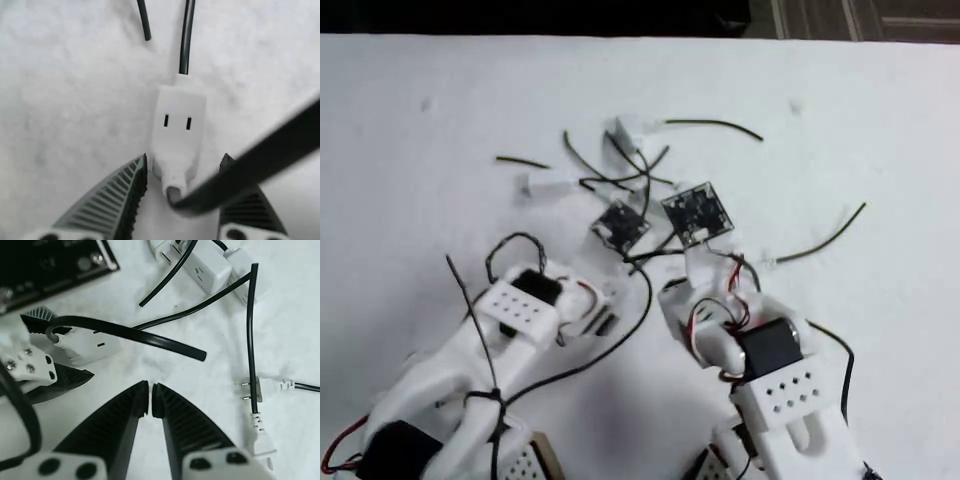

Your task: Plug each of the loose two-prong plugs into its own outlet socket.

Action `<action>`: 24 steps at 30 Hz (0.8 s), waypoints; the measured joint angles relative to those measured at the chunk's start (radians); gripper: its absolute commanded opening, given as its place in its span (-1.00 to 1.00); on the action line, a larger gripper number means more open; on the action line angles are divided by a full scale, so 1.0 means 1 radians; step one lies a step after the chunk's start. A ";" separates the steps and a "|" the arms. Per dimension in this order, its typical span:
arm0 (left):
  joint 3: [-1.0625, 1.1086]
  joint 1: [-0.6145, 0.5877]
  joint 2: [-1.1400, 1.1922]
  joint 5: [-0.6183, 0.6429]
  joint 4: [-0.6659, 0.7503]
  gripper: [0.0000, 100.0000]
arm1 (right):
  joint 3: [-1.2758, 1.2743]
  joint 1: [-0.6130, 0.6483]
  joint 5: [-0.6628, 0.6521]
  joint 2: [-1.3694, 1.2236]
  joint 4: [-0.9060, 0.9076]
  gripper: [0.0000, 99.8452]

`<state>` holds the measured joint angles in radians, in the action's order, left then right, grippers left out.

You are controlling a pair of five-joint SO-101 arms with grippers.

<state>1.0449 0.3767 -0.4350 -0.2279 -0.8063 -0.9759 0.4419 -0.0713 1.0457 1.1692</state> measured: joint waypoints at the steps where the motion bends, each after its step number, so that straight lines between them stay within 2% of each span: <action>1: 0.000 0.000 0.000 0.000 0.000 -0.78 | 0.000 0.000 0.000 0.000 0.000 -0.96; 5: -0.002 0.009 -0.002 0.002 0.000 -0.96 | 0.000 0.000 0.000 0.000 0.000 -0.96; 9: -0.005 0.015 -0.003 0.003 -0.002 -0.96 | 0.000 0.000 0.000 0.000 0.000 -0.96; 13: -0.089 0.006 0.002 0.002 -0.094 -0.96 | 0.000 0.000 0.000 0.000 0.000 -0.96; 19: -0.338 -0.138 0.002 0.000 -0.278 -0.96 | 0.000 0.000 0.000 0.000 0.000 -0.96; 24: -0.526 -0.285 0.005 0.002 -0.321 -0.96 | 0.000 0.000 0.000 0.000 0.000 -0.96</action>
<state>0.5186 0.0913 -0.4304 -0.2263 -1.1270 -0.9759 0.4419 -0.0713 1.0457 1.1692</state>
